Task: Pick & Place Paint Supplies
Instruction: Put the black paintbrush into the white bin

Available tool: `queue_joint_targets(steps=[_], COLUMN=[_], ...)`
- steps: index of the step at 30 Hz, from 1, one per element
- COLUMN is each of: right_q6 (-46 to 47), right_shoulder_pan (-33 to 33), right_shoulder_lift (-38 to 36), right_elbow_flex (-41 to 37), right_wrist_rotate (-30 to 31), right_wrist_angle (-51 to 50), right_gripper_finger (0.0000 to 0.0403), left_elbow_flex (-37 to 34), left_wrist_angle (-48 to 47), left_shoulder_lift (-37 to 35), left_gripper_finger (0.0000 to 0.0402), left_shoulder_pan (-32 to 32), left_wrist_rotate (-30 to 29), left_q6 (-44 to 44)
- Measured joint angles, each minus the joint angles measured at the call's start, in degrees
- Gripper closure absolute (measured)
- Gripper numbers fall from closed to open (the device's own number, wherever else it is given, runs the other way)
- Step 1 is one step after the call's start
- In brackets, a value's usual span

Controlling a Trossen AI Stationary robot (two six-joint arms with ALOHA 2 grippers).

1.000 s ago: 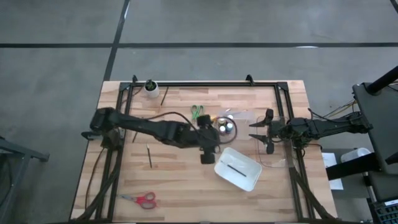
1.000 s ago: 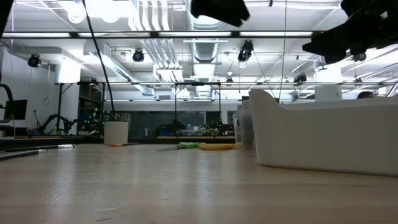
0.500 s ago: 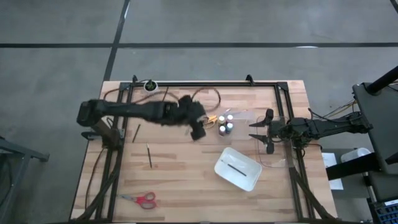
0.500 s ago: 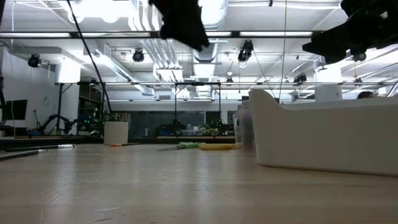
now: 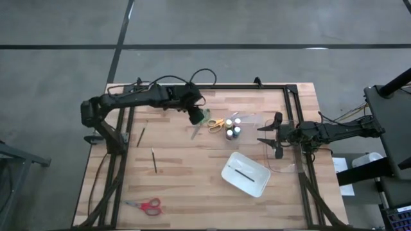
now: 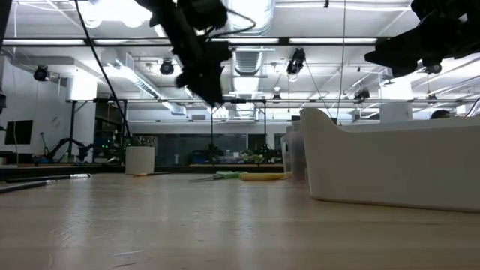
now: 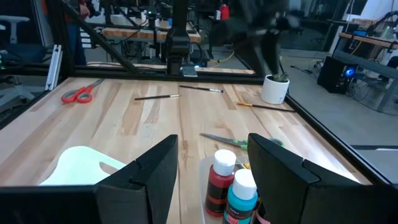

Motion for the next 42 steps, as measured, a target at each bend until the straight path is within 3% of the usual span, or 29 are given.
queue_joint_targets(steps=[5,11,14,23,42], right_q6=[-0.02,0.08,0.01,-0.02,0.03], right_shoulder_pan=[0.01,-0.01,-0.01,-0.01,-0.01], right_shoulder_lift=[0.01,0.01,0.01,0.01,0.01], right_elbow_flex=[0.00,0.00,0.00,0.00,0.00], right_wrist_rotate=[-0.01,0.01,0.01,0.01,0.01], right_wrist_angle=[0.00,0.00,0.00,0.00,0.00], right_gripper_finger=[0.0211,0.0211,0.0211,0.0211,0.0211], left_elbow_flex=[-2.80,-3.00,-5.46,-17.17,-28.29], left_wrist_angle=[-7.43,-17.71,-17.33,-4.71,11.50], left_shoulder_lift=[-0.68,0.95,1.09,1.28,1.33], left_gripper_finger=[0.0218,0.0218,0.0218,0.0218,0.0218], left_shoulder_pan=[3.60,7.28,8.07,12.72,13.74], left_wrist_rotate=[-11.72,-16.99,-20.04,-12.96,-11.98], left_q6=[-13.41,-24.12,-28.89,-29.80,-32.50])
